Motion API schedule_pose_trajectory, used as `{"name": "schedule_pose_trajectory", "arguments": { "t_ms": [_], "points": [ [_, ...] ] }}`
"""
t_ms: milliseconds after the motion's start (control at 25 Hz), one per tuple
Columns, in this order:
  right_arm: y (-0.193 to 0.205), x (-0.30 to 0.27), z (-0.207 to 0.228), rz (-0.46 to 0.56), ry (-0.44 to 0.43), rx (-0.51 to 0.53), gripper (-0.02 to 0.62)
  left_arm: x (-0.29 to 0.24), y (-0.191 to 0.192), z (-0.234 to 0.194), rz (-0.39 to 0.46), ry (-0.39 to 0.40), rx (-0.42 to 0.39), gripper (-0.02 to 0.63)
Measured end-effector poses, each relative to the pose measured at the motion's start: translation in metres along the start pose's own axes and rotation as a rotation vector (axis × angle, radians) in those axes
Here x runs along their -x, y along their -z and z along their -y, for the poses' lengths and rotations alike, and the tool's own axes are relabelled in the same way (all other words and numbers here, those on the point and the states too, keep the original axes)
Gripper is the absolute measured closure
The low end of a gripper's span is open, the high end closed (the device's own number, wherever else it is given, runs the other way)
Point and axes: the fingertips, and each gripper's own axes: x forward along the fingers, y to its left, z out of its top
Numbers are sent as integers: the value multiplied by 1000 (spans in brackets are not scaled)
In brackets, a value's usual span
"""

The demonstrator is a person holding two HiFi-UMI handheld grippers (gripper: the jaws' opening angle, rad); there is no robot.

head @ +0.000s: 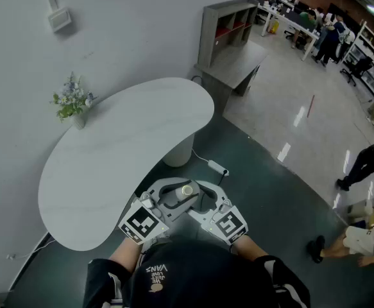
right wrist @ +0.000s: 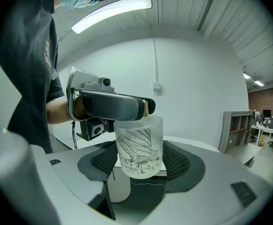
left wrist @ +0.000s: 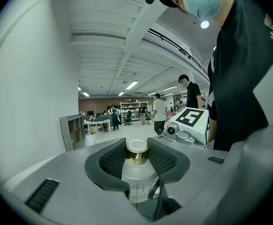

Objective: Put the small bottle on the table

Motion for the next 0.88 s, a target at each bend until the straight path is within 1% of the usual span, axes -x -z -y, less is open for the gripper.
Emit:
{"name": "schedule_pose_trajectory", "arguments": {
  "t_ms": [80, 240, 440, 560, 680, 760, 880],
  "points": [
    [1, 3, 2, -2, -8, 29, 328, -2, -2, 1, 0, -4, -2, 446],
    [2, -1, 4, -8, -13, 37, 328, -2, -1, -3, 4, -6, 6, 446],
    [-7, -22, 6, 1, -14, -10, 328, 8, 0, -25, 11, 9, 16, 446],
    [-13, -43, 10, -11, 15, -41, 327, 17, 4, -44, 17, 37, 19, 446],
    [-14, -68, 15, 5, 48, -37, 327, 26, 12, -65, 18, 67, 10, 446],
    [-14, -84, 18, 19, 65, -29, 328, 31, 18, -77, 10, 85, -10, 446],
    [-13, -105, 23, 11, 80, -44, 327, 36, 27, -96, -6, 107, -17, 446]
  ]
}}
